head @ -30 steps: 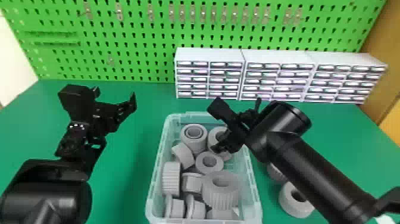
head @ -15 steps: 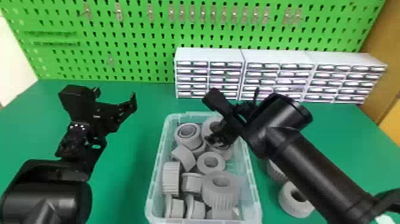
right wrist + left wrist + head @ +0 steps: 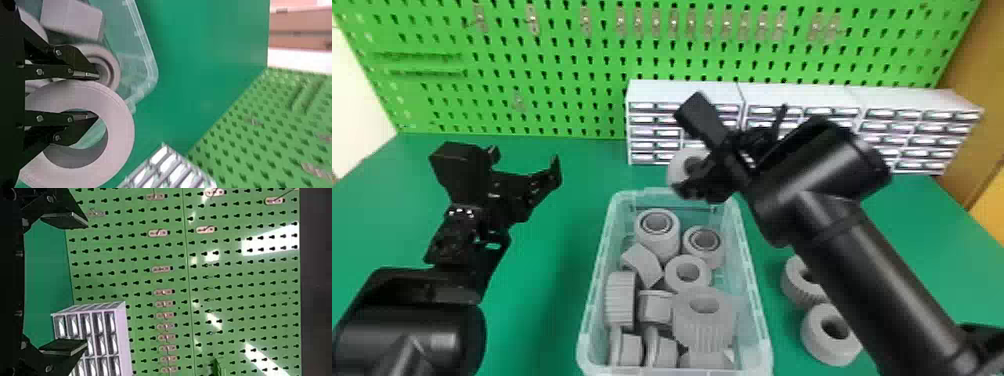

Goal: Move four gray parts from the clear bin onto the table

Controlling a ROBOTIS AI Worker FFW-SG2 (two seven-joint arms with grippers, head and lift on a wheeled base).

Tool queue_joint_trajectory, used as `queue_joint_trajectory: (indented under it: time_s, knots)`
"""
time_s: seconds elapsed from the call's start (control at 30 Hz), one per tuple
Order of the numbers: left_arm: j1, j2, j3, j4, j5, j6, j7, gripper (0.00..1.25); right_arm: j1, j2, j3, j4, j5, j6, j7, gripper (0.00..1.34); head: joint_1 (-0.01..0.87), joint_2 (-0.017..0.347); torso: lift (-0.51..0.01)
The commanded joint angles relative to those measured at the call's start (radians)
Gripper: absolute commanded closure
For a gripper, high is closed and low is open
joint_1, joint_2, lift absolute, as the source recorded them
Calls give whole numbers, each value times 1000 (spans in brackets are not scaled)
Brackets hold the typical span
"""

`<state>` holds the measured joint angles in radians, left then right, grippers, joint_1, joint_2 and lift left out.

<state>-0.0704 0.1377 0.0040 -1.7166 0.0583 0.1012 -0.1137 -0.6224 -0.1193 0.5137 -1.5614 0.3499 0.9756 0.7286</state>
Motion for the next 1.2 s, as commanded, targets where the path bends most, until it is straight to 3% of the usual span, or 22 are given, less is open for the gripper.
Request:
queue_joint_trajectory:
  time_s: [0.0,0.2,0.57,0.77,0.93,1.17]
  knots:
    - [0,0,2,0,0,0,-1,206,41,-10,-61,-127,139,97,0,1156,678,34,-50]
    - [0,0,2,0,0,0,-3,206,115,-26,-188,-221,262,192,25,1156,678,34,-50]
    - [-3,0,4,-1,2,0,-12,206,263,-31,-439,-276,426,313,54,1156,678,34,-50]
    - [-2,-1,2,-1,2,3,-15,206,329,-36,-534,-276,429,313,54,1156,678,34,-50]
    - [-6,0,-1,0,2,3,-15,206,356,-25,-584,-244,417,305,54,1156,678,34,-50]
    - [-9,0,-10,0,3,6,-15,206,383,-5,-675,-164,299,222,54,1156,678,34,-50]
